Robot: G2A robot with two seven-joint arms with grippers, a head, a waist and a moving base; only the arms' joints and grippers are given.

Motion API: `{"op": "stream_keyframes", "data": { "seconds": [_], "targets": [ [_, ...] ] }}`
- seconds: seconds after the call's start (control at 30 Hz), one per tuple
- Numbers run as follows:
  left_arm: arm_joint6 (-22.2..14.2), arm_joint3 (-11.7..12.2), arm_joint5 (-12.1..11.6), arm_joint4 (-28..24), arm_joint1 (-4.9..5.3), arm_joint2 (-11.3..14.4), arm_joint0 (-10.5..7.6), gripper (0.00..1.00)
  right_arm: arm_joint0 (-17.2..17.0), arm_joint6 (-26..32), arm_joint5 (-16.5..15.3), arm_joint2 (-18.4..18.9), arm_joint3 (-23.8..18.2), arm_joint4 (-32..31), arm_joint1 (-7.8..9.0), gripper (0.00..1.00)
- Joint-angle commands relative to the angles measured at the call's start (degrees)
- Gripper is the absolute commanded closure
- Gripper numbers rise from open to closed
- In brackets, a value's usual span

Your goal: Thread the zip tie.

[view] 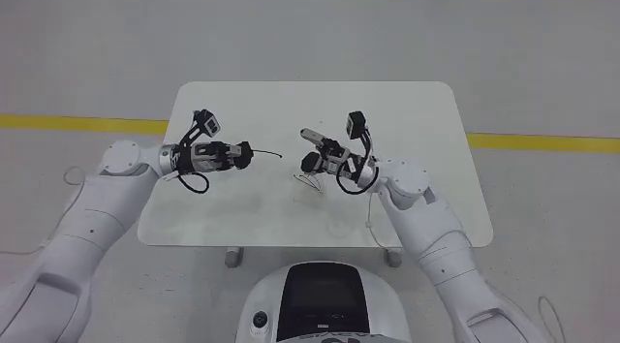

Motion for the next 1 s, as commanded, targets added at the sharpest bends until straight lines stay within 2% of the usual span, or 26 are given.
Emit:
{"op": "stream_keyframes", "data": {
  "seconds": [0.0, 0.03, 0.27, 0.33, 0.47, 0.5, 0.6, 0.67, 0.73, 0.87, 0.97],
  "targets": [
    [0.0, -1.03, 0.0, -2.03, 0.13, 1.45, 0.25, 1.0, 1.18, 2.53, -1.17, -1.17, 1.62, -0.16, -0.02, 0.0],
    [0.0, -0.32, 0.0, -2.82, 0.32, 2.34, -0.01, 1.0, 1.65, 2.68, -1.73, -1.27, 2.42, 0.24, -0.04, 0.0],
    [0.0, -0.32, 0.0, -2.82, 0.32, 2.34, -0.01, 1.0, 1.65, 2.68, -1.73, -1.27, 2.42, 0.24, -0.04, 0.0],
    [1.27, -1.28, 0.45, -2.02, 0.31, 2.35, 0.29, 1.0, 1.35, 2.66, -1.9, -1.54, 2.01, 0.4, -0.05, 0.0],
    [1.52, -0.63, 0.77, -0.97, 0.48, 1.68, 0.83, 1.0, 1.79, 8.31, -3.14, -1.94, 3.16, 2.64, 0.27, 0.0],
    [0.21, -0.56, 0.94, -1.62, 0.46, 1.53, 1.13, 1.0, 2.25, 10.55, -3.6, -2.03, 4.16, 3.81, 0.34, 0.0],
    [0.0, -0.16, 0.7, -2.28, 0.49, 1.35, 1.72, 1.0, 3.8, 15.81, -4.72, -2.64, 6.89, 5.89, 0.45, 0.0],
    [0.0, -0.64, 0.63, -2.21, 0.56, 1.57, 1.92, 1.0, 3.8, 15.81, -4.72, -2.64, 6.89, 5.89, 0.45, 0.0],
    [0.0, -2.54, 0.53, -2.2, 0.73, 2.03, 2.25, 1.0, 3.8, 15.81, -4.72, -2.64, 6.89, 5.89, 0.45, 0.0],
    [0.0, -2.54, 0.53, -2.2, 0.73, 2.03, 2.25, 1.0, 3.8, 15.81, -4.72, -2.64, 6.89, 5.89, 0.45, 0.0],
    [1.13, -3.14, 0.8, -1.9, 0.68, 2.07, 2.59, 1.0, 3.26, 13.46, -4.23, -2.97, 6.38, 5.88, 0.5, 0.0]
  ]
}}
